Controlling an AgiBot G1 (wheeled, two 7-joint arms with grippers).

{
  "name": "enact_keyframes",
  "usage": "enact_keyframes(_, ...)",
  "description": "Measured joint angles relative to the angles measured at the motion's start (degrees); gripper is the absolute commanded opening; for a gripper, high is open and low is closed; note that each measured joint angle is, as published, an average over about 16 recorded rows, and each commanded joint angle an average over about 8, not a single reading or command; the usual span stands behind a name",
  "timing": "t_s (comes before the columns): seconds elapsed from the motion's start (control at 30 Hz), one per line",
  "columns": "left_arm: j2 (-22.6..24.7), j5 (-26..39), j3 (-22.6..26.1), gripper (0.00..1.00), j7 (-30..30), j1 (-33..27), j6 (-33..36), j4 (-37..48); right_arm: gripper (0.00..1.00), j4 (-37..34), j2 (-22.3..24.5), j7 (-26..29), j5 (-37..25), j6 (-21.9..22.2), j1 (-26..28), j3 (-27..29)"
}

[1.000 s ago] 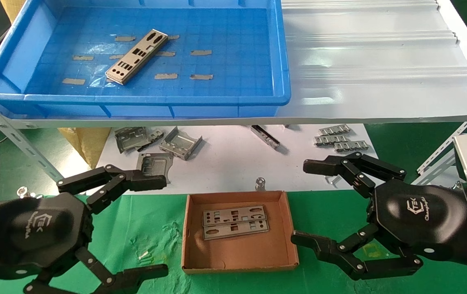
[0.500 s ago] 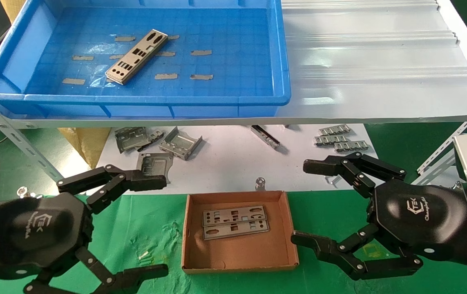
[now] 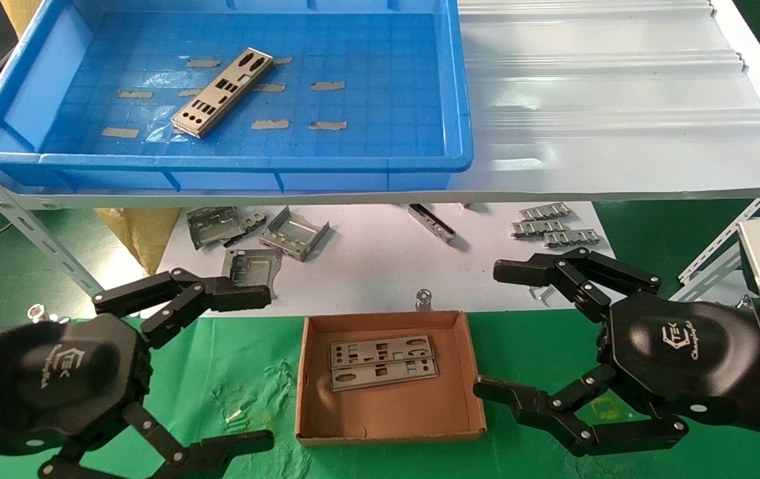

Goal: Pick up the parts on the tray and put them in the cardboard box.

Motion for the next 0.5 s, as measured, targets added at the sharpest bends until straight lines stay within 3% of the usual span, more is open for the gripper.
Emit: enact_keyframes(0.5, 0.0, 0.0, 0.0, 1.0, 0.0, 0.0, 0.0, 0.0, 1.0, 0.0, 0.0, 0.0, 0.0, 0.0, 0.0, 0.0)
